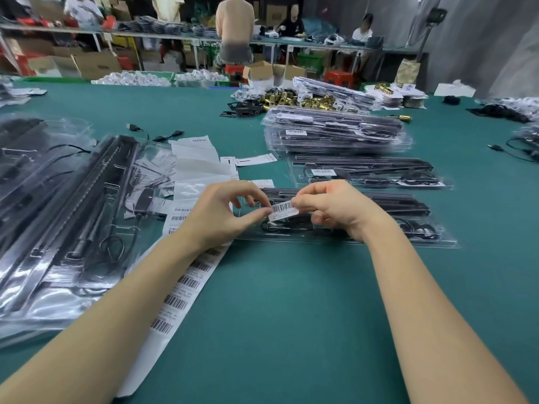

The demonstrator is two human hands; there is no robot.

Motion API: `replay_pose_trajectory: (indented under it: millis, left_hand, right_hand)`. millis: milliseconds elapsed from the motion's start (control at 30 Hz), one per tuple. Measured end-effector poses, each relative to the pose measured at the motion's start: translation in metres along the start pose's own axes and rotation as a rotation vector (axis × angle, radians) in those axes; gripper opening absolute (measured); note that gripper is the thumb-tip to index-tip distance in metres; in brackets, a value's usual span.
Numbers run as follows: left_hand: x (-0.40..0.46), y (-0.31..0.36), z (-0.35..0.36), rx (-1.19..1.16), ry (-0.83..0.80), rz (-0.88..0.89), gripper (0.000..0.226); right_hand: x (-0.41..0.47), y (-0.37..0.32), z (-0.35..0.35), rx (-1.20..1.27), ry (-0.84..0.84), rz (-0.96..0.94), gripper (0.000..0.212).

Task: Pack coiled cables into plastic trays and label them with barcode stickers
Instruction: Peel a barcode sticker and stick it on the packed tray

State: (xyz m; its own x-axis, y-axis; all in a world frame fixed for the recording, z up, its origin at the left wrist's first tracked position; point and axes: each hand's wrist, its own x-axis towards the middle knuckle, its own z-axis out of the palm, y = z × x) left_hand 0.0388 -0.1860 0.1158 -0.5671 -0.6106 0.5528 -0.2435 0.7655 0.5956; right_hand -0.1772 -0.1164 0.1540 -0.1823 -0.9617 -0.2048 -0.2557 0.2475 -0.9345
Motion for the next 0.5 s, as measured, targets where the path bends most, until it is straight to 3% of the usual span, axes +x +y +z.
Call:
replay_pose_trajectory:
  millis: [500]
  left_hand:
    - [0.010,0.011,-0.006,-0.137,-0.096,-0.270,0.011]
  right_hand:
    - [-0.001,0.001,-0.002,0.007,-0.057,0.075,0.008]
